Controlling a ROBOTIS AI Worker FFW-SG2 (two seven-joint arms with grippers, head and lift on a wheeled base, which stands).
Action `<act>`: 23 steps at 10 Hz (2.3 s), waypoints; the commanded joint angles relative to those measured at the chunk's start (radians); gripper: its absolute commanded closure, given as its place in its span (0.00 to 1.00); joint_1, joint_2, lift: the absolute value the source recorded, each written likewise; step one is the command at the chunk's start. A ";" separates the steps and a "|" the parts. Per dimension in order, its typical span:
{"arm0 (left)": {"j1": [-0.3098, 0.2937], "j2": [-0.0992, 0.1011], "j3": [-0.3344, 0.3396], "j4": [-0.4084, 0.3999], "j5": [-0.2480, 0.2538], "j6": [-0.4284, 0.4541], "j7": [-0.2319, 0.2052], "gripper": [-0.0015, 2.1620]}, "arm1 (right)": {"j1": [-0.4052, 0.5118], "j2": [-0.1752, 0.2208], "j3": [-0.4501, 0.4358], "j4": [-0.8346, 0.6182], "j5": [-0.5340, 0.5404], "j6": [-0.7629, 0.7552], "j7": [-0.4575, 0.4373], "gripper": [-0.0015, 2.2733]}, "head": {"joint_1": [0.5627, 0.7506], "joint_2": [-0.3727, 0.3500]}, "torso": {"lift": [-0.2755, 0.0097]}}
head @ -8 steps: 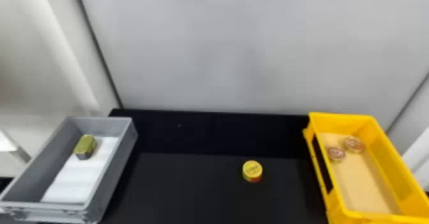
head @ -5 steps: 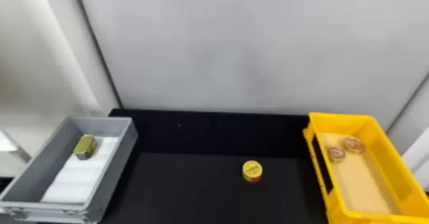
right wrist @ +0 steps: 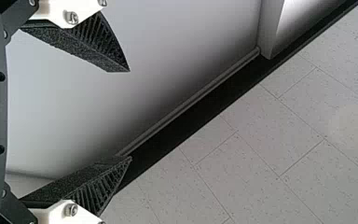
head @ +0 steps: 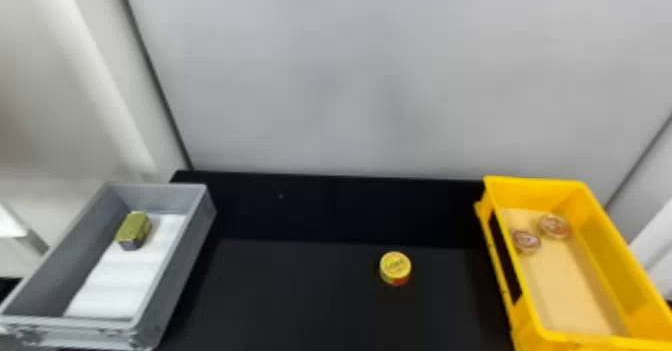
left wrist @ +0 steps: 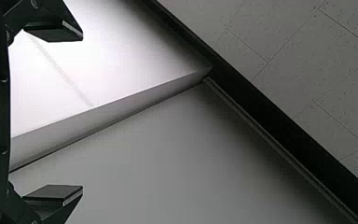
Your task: Pick up the round yellow can and place it in the yellow rectangular box
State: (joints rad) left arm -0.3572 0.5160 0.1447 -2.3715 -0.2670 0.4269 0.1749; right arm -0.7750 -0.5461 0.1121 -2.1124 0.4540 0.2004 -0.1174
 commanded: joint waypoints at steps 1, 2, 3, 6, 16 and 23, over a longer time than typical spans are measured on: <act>-0.002 0.001 -0.005 0.000 0.000 0.000 0.000 0.06 | 0.026 0.005 -0.005 0.000 -0.047 0.047 -0.013 0.06 | 0.53 0.59 | 0.93; -0.002 0.001 -0.007 0.000 0.000 0.001 0.000 0.06 | 0.052 0.014 -0.012 0.000 -0.086 0.074 -0.022 0.06 | 0.53 0.59 | 0.93; -0.005 0.000 -0.010 0.000 0.000 0.001 0.000 0.06 | 0.076 0.020 -0.012 0.005 -0.121 0.108 -0.030 0.06 | 0.53 0.59 | 0.93; -0.006 0.001 -0.014 0.000 0.000 0.000 -0.001 0.06 | 0.112 0.094 -0.028 0.020 -0.262 0.309 -0.076 0.06 | 0.53 0.59 | 0.93; -0.011 -0.008 -0.043 0.012 0.000 -0.003 -0.005 0.06 | 0.238 0.229 -0.086 0.209 -0.587 0.742 0.051 0.06 | 0.53 0.59 | 0.93; -0.059 -0.031 -0.088 0.054 -0.003 -0.035 -0.005 0.06 | 0.255 0.236 0.008 0.405 -0.523 0.975 0.503 0.06 | 0.53 0.59 | 0.93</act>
State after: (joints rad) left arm -0.4103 0.4885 0.0590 -2.3216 -0.2696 0.3978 0.1702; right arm -0.5187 -0.3211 0.0800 -1.7564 -0.1337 1.1597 0.3190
